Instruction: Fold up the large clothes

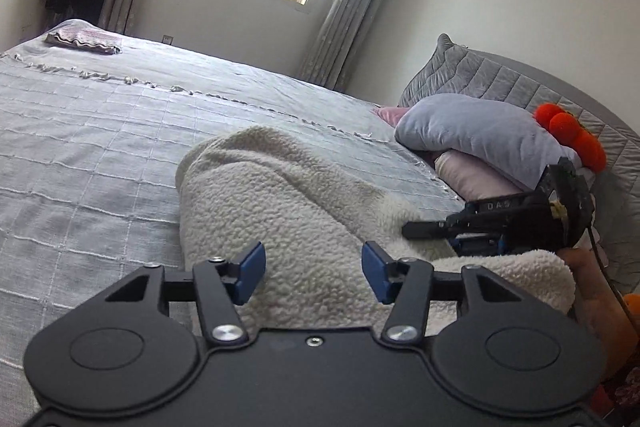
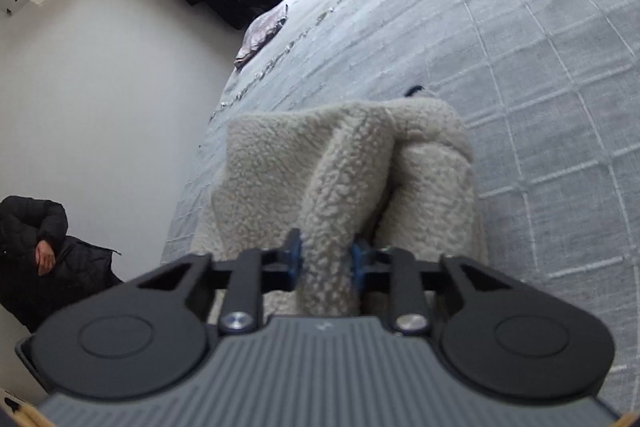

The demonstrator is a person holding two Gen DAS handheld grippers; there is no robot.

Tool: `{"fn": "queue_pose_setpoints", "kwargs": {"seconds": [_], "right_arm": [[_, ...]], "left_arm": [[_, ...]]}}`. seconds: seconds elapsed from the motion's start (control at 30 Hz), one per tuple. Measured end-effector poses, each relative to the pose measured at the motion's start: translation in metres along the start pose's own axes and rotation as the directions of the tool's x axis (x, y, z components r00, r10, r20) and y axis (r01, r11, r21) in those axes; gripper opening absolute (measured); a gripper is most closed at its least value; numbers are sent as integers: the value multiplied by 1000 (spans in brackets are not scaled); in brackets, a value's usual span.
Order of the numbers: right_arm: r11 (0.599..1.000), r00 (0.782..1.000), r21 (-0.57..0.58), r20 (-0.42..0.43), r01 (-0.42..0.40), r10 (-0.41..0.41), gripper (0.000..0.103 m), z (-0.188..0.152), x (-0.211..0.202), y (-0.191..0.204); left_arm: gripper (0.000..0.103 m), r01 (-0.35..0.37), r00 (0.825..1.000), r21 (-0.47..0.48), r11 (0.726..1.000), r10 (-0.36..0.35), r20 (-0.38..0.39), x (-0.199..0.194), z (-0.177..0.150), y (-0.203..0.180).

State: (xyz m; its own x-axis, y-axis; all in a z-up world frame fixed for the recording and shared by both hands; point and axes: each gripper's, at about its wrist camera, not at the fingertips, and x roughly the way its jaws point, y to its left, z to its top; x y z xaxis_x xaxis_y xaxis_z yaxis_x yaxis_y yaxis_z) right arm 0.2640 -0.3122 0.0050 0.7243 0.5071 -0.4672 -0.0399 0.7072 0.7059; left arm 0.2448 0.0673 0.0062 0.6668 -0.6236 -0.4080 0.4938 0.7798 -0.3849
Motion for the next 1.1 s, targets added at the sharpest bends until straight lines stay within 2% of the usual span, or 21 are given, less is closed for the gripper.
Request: {"fn": "queue_pose_setpoints", "kwargs": {"seconds": [0.07, 0.1, 0.17, 0.23, 0.27, 0.33, 0.37, 0.47, 0.57, 0.63, 0.7, 0.8, 0.87, 0.97, 1.1], "right_arm": [[996, 991, -10, 105, -85, 86, 15, 10, -24, 5], [996, 986, -6, 138, -94, 94, 15, 15, -32, 2], [1000, 987, -7, 159, -24, 24, 15, 22, -42, -11], [997, 993, -27, 98, 72, -69, 16, 20, -41, -23], [991, 990, -36, 73, 126, -123, 20, 16, -41, -27], [976, 973, -67, 125, 206, -196, 25, 8, -51, -23], [969, 964, -96, 162, 229, -211, 25, 5, -58, -16], [964, 961, -162, 214, 212, -176, 31, 0, -69, 16], [950, 960, -226, 229, 216, -164, 34, -6, -42, 60], [939, 956, -249, 232, 238, -180, 34, -15, -18, 75], [909, 936, -278, 258, 311, -241, 34, -27, 5, 81], [831, 879, -315, 297, 459, -373, 34, -47, 31, 64], [799, 853, -324, 321, 508, -412, 34, -60, 37, 48], [792, 830, -300, 371, 532, -417, 34, -74, 29, 29], [792, 828, -297, 379, 533, -414, 34, -84, 23, 11]], "left_arm": [[51, 29, 1000, 5, 1000, -29, -1, 5, 1, -4], [51, 45, 999, 6, 999, -45, -6, 8, 1, -6], [46, 97, 995, 19, 995, -97, -9, 17, -5, -13], [46, 104, 994, 40, 994, -103, -36, 29, -12, -24], [46, 102, 994, 59, 993, -99, -50, 35, -17, -29], [46, 80, 995, 100, 992, -74, -59, 44, -26, -37], [46, 64, 997, 128, 990, -57, -54, 44, -29, -41], [46, 37, 998, 174, 984, -28, -53, 44, -30, -49], [46, 8, 999, 210, 978, 2, -48, 45, -32, -54], [46, -9, 999, 220, 976, 20, -48, 44, -32, -56], [46, -26, 998, 229, 973, 39, -53, 41, -29, -58], [46, -29, 997, 213, 977, 42, -58, 34, -17, -56], [47, -40, 998, 208, 977, 51, -47, 34, -10, -55], [49, -46, 996, 223, 974, 61, -59, 45, -13, -51], [49, -44, 999, 244, 969, 50, -19, 50, -37, -50]]}}
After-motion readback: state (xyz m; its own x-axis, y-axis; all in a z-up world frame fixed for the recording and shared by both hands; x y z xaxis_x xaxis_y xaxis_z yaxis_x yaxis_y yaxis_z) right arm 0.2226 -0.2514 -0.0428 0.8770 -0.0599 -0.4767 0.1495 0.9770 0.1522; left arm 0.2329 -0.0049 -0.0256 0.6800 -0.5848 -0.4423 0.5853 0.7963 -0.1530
